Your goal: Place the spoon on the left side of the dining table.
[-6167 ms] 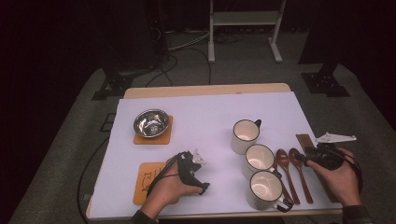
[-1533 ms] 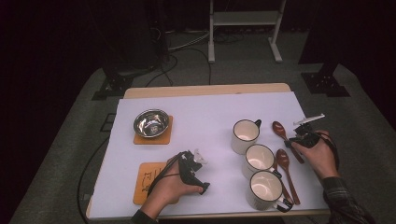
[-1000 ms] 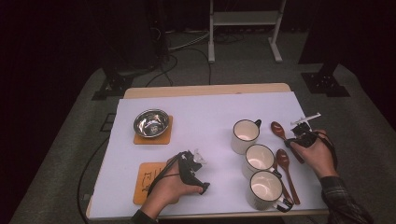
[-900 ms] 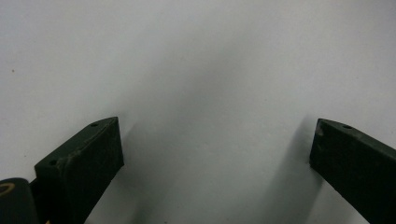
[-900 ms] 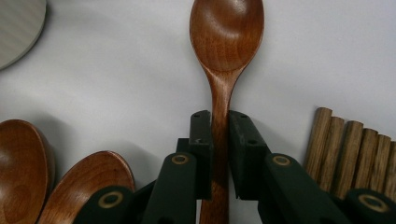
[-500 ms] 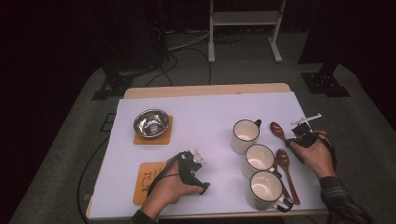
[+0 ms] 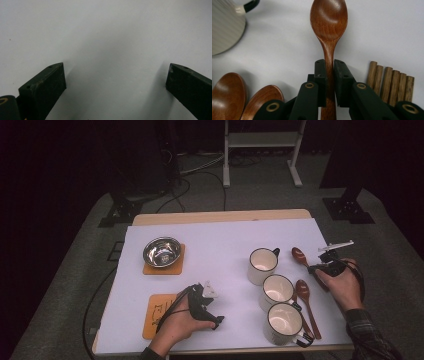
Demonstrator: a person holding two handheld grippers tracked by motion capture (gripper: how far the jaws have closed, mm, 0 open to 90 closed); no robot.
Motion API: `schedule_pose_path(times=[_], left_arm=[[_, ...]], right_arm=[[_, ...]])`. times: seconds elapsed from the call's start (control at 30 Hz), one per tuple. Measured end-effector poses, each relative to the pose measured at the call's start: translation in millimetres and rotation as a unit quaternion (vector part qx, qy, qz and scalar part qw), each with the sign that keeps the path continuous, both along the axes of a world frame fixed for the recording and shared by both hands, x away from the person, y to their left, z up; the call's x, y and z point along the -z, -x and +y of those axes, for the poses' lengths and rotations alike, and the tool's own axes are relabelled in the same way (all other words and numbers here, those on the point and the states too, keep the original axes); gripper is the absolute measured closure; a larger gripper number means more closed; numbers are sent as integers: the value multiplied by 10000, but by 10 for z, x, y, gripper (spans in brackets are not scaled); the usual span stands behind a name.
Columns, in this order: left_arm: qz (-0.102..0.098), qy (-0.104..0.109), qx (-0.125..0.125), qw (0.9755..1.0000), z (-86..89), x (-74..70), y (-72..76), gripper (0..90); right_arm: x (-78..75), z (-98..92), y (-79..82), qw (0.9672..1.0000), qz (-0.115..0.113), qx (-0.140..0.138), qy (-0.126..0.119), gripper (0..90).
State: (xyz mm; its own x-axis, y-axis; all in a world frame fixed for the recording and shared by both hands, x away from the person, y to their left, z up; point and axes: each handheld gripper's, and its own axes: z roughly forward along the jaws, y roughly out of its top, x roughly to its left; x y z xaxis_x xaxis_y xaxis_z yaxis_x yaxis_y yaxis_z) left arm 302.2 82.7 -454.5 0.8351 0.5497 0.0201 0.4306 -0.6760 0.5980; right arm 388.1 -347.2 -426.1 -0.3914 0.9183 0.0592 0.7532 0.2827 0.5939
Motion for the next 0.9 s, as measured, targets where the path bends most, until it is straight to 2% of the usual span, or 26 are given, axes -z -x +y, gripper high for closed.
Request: schedule_pose_path(times=[0.43,0.9], left_arm=[[21,-28,1,10000,-4,-5,-3,13],[40,-58,-11,10000,-14,-9,-8,13]], right_arm=[[-153,3,14,9995,-134,-124,-257,805],[-339,-7,24,9985,-321,-166,-400,805]])
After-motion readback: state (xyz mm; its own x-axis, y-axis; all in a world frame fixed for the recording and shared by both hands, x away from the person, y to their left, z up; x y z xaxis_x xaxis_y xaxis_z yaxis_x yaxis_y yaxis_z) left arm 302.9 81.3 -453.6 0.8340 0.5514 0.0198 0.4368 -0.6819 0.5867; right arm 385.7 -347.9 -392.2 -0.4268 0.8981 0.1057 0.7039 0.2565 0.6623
